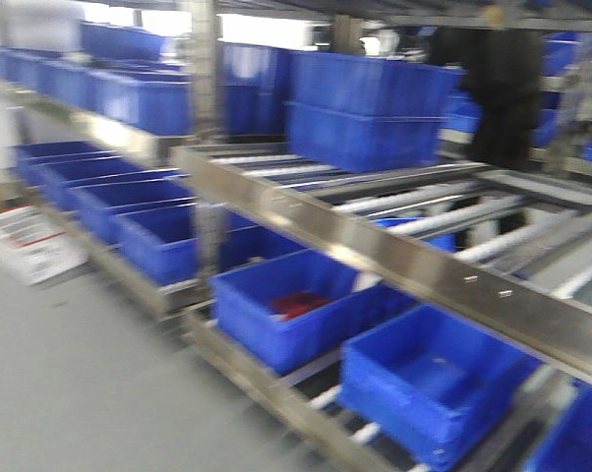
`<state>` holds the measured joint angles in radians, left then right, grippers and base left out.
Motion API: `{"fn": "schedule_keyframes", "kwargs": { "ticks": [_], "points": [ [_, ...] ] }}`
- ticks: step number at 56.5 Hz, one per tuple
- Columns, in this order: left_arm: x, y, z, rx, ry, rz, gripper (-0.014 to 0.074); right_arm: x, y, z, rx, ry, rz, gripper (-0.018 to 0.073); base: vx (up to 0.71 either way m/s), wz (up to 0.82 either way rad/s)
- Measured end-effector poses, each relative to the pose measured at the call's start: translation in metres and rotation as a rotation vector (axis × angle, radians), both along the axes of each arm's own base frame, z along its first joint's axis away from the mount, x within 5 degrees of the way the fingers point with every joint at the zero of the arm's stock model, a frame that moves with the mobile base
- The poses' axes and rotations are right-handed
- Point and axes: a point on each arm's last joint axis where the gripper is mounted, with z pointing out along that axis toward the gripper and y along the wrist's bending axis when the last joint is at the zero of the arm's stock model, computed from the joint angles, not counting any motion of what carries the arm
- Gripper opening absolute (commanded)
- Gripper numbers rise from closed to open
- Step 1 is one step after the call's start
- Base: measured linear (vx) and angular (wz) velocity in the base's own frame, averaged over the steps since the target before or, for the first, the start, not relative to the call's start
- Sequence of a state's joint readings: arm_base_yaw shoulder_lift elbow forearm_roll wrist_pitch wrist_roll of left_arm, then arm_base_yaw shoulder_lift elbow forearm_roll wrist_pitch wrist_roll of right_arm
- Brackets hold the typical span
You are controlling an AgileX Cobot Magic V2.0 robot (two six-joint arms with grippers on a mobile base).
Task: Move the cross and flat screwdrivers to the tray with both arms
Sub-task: 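Drive along the shelves to the grey metal tray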
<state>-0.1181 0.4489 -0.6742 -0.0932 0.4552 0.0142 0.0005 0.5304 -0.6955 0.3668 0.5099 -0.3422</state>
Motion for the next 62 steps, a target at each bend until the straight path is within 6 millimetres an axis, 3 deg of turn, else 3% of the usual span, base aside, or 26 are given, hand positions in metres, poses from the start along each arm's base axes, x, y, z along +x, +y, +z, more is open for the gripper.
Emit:
{"fn": "schedule_keyframes", "kwargs": {
  "ticks": [29,62],
  "points": [
    [0.0000,0.0000,0.0000,0.000,0.000,0.000,-0.0006,0.0000,0.0000,0.0000,0.000,0.000,0.000,-0.0008,0.41,-0.81],
    [0.0000,0.0000,0.0000,0.000,0.000,0.000,-0.0006,0.0000,0.0000,0.0000,0.000,0.000,0.000,-0.0008,0.28,-0.51]
  ]
}}
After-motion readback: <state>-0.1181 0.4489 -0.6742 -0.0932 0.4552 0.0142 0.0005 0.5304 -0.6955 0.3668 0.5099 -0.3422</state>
